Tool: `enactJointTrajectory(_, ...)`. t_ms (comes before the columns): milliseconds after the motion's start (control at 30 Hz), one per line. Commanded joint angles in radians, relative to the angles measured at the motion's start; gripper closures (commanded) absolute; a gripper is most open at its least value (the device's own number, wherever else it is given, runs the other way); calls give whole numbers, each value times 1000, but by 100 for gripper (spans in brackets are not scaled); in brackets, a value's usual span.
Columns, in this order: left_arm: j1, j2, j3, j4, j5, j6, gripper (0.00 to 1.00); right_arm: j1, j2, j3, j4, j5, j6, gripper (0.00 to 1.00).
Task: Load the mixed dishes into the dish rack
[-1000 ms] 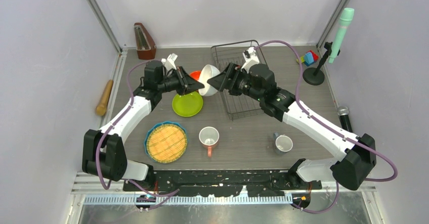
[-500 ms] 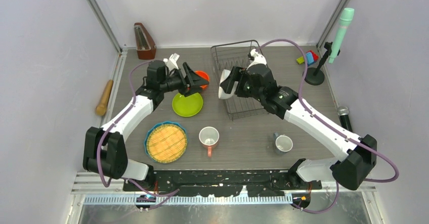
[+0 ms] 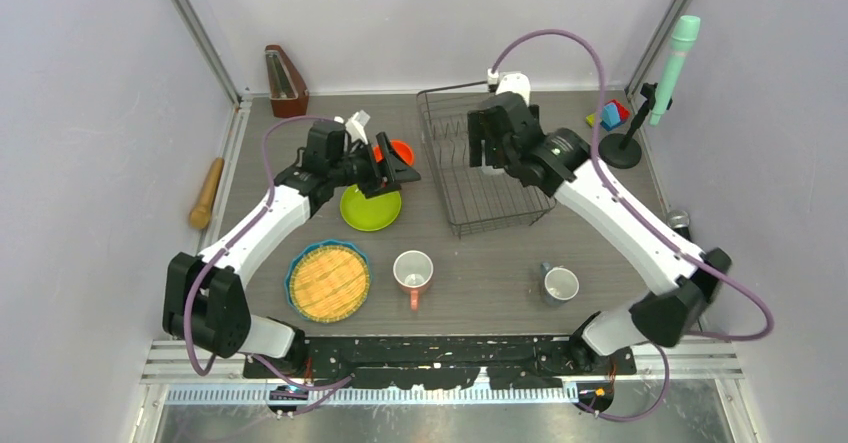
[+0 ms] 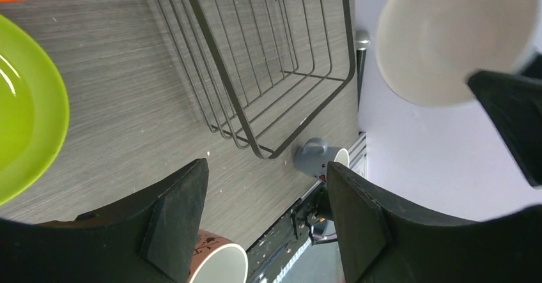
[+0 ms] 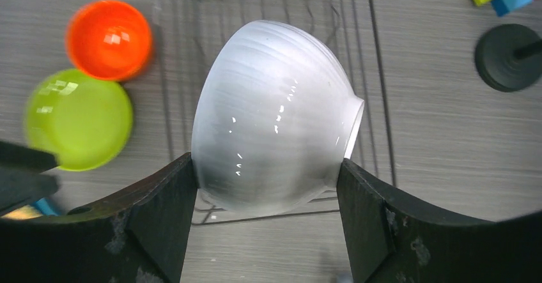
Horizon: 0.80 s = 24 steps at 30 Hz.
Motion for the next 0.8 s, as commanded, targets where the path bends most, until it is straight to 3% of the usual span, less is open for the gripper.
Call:
enactJointTrajectory(0,-23,2,51,-63,-68,50,28,-1,139,110,-184,145,-61,100)
enactJointTrajectory(367,-20,-90,31,-218,-225,162,25,1,427,222,-326,340,-72,100)
enactJointTrajectory(767,-14,-101,12,-233,-233,180,25,4,575,178,-362,353,12,100)
